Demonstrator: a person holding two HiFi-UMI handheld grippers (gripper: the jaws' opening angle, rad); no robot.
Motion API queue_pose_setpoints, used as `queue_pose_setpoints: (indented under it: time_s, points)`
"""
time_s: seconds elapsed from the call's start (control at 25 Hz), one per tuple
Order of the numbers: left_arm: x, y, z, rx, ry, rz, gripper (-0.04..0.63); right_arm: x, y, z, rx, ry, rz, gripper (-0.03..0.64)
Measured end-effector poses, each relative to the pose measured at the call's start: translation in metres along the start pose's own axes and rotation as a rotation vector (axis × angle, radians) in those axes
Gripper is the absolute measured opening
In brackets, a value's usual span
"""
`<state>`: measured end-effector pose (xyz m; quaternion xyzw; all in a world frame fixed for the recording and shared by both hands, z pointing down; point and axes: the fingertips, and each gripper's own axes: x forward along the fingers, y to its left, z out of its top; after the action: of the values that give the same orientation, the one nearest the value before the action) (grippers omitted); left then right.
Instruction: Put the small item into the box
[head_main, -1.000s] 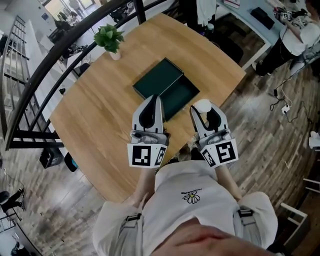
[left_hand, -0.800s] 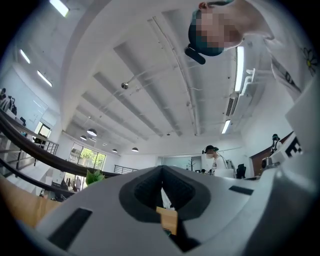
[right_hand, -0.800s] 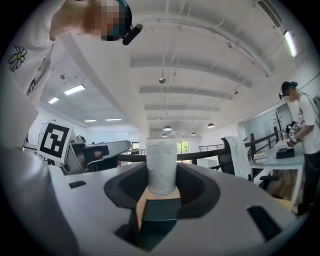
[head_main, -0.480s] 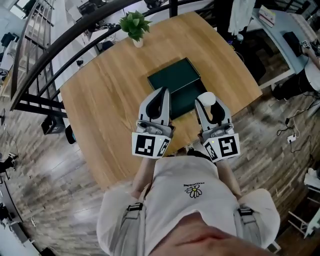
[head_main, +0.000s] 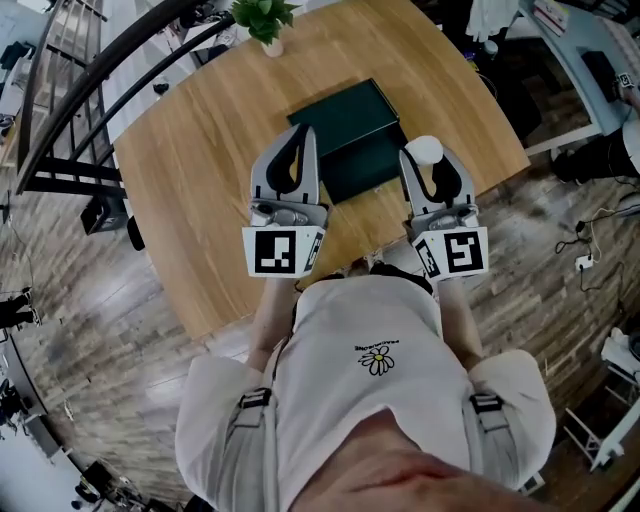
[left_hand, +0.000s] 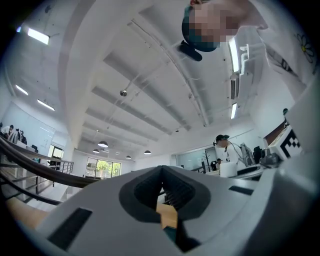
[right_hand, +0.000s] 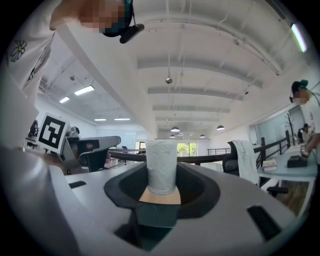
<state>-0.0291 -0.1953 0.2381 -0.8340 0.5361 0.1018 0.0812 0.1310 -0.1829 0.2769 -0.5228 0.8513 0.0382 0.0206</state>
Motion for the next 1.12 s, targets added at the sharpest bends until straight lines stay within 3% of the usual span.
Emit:
queue_pose_setpoints:
  time_s: [0.2,0.4,0.6,0.8,0.92,1.12]
  points:
    - [0.008,0.025,0.007,0.057,-0.042,0.095,0.014,0.025,0.004,-0.015,-0.226,0.121,0.124,0.172]
    - [-0.009,0.032,0.006,0.019,-0.053,0.143,0.014,0.051,0.033,-0.052,-0.424,0.28,0.346,0.172]
    - [-0.035,0.033,-0.015,0.022,0.008,0.185,0.015,0.055,0.054,-0.134,-0.7,0.471,0.583,0.172]
    - [-0.047,0.04,-0.028,-0.01,0.035,0.208,0.015,0.051,0.054,-0.212,-0.996,0.621,0.743,0.172]
    - [-0.049,0.04,-0.031,-0.017,0.036,0.196,0.015,0.043,0.057,-0.252,-1.006,0.729,0.858,0.172]
    - [-0.055,0.039,-0.039,-0.023,0.053,0.194,0.015,0.035,0.059,-0.297,-1.042,0.882,0.977,0.172]
